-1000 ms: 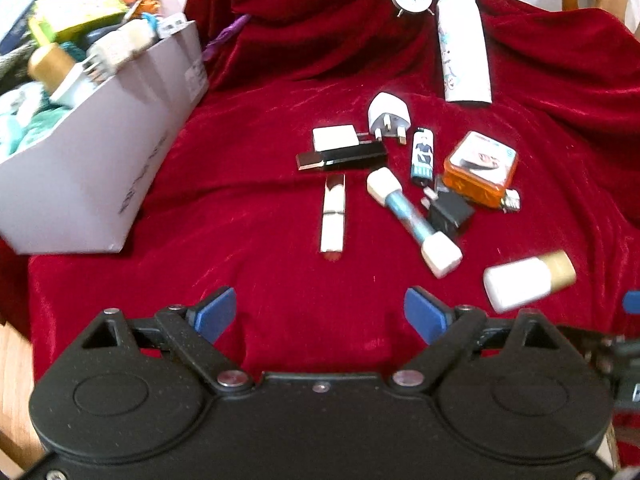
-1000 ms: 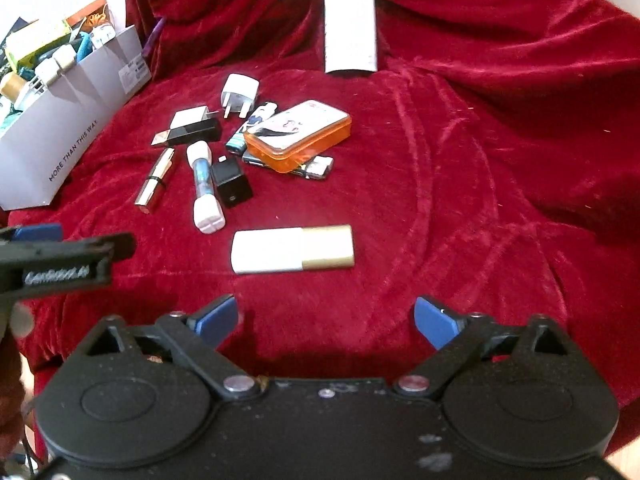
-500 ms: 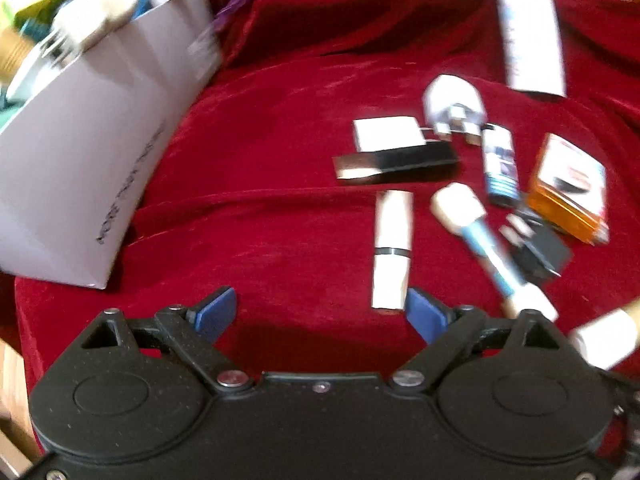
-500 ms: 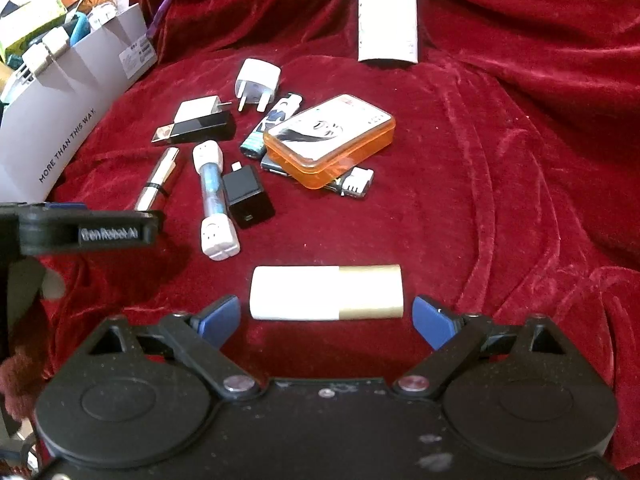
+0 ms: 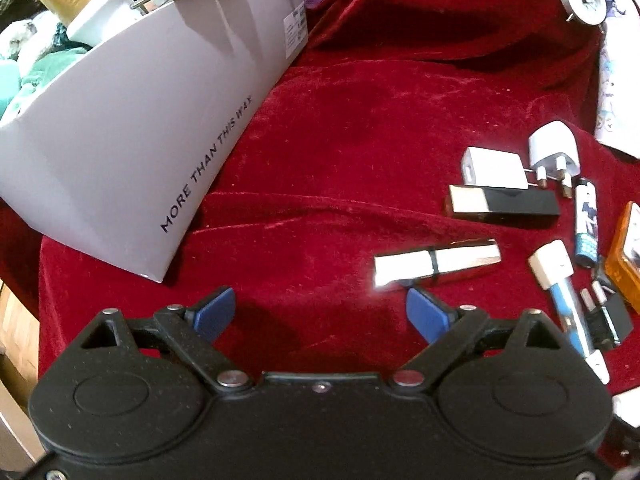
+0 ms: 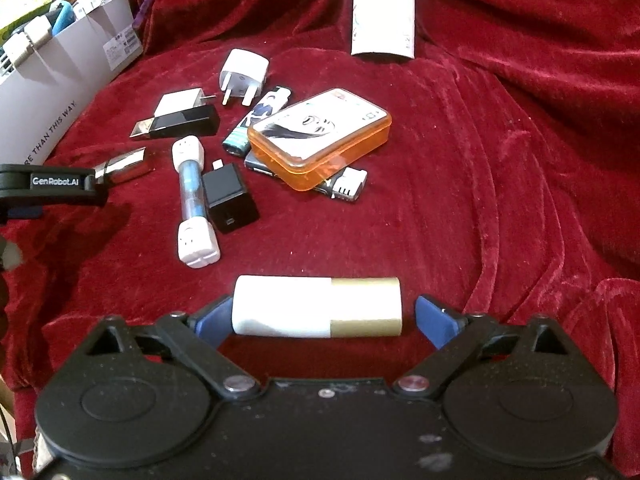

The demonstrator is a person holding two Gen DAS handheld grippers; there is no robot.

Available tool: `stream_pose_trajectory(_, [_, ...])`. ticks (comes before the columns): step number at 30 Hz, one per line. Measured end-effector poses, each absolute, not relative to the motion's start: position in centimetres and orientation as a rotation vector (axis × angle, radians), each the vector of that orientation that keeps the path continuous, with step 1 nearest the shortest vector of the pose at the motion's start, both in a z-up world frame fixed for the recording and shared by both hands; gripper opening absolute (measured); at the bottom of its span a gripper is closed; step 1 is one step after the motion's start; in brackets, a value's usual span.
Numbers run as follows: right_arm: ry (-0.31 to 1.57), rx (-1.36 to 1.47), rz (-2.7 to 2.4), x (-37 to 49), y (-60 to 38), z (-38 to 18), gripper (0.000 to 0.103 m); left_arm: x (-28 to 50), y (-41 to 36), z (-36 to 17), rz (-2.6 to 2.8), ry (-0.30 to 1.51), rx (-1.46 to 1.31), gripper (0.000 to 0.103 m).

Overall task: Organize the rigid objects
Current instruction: 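Reach the right tool to the white-and-gold cylinder and grasp it, then grasp the silver lipstick with the left tool while the right tool holds the cylinder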

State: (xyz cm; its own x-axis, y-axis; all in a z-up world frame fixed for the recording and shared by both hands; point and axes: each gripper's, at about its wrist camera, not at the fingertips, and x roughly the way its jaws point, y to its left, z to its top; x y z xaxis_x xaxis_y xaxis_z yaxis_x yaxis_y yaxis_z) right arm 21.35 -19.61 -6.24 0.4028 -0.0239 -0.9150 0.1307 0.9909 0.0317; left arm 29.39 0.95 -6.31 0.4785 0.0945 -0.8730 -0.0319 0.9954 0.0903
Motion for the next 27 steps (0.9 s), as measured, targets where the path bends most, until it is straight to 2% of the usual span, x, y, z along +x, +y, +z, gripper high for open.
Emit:
stream_pose_trajectory(4, [1.134,0.067,-0.101,21.2,-19.4,-6.1,0.085,28.8,0.6,-5.8,0.030,1.073,0.018,0.090])
stream_pose_trajectory(27, [1.099,0.110,-0.096,20.3,-20.3,-5.6,0.085,30.2,-3.2,-6.2,-0.002,1.041,-0.024,0.092])
